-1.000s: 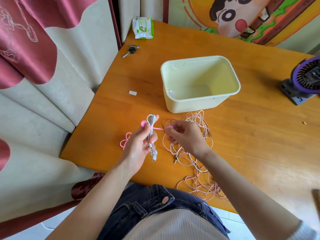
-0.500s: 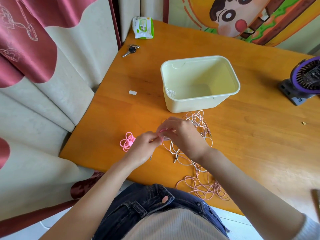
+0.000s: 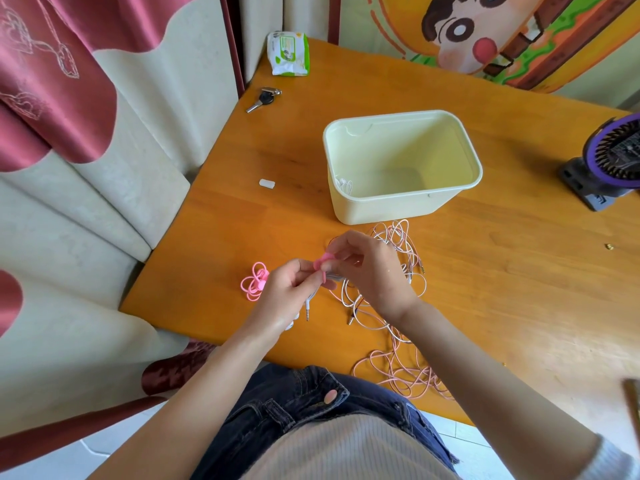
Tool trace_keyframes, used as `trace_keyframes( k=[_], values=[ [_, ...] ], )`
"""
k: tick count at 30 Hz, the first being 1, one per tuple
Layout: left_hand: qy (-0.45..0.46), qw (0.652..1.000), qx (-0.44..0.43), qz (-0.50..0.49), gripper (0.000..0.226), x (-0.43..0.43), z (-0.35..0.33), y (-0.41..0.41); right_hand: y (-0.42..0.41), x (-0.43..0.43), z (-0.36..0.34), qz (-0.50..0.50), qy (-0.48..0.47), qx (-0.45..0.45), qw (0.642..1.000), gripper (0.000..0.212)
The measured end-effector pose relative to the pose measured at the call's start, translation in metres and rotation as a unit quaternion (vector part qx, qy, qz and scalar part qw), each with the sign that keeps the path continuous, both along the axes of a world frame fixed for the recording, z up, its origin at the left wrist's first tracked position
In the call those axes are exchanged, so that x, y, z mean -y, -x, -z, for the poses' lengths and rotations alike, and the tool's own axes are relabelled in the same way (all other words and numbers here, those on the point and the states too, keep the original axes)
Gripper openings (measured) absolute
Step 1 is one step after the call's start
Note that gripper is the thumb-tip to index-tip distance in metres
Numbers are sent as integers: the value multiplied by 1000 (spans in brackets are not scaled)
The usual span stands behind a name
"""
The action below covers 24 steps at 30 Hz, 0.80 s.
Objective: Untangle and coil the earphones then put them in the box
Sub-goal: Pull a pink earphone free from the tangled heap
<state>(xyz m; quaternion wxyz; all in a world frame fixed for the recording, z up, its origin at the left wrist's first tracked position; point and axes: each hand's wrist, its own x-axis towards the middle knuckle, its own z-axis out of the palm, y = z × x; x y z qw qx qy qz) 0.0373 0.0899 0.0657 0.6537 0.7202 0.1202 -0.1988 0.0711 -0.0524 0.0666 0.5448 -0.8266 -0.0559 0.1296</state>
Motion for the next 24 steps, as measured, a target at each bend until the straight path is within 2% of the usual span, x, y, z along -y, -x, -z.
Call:
trace_keyframes(
  k=[4,8,12,16,19,24],
  values=[
    [37,999,-3,-7,14,-1,-6,-1,0,1,6,-16,30,29,999,12],
    [50,999,-17,4,16,1,-14,-3,1,1,9,-27,48,56,997,17],
    [28,999,-22,6,19,-1,-16,-4,0,0,8,-31,47,50,997,18],
    [11,999,-37,-28,18,0,-12,-5,1,-2,4,-28,4,28,999,7],
    [-21,998,-44,-26,18,-4,-5,-10,0,-4,1,-54,-2,31,998,12],
    [-18,999,-36,-20,25,-9,-6,-22,-7,-6,0,-30,2,20,999,18]
  ],
)
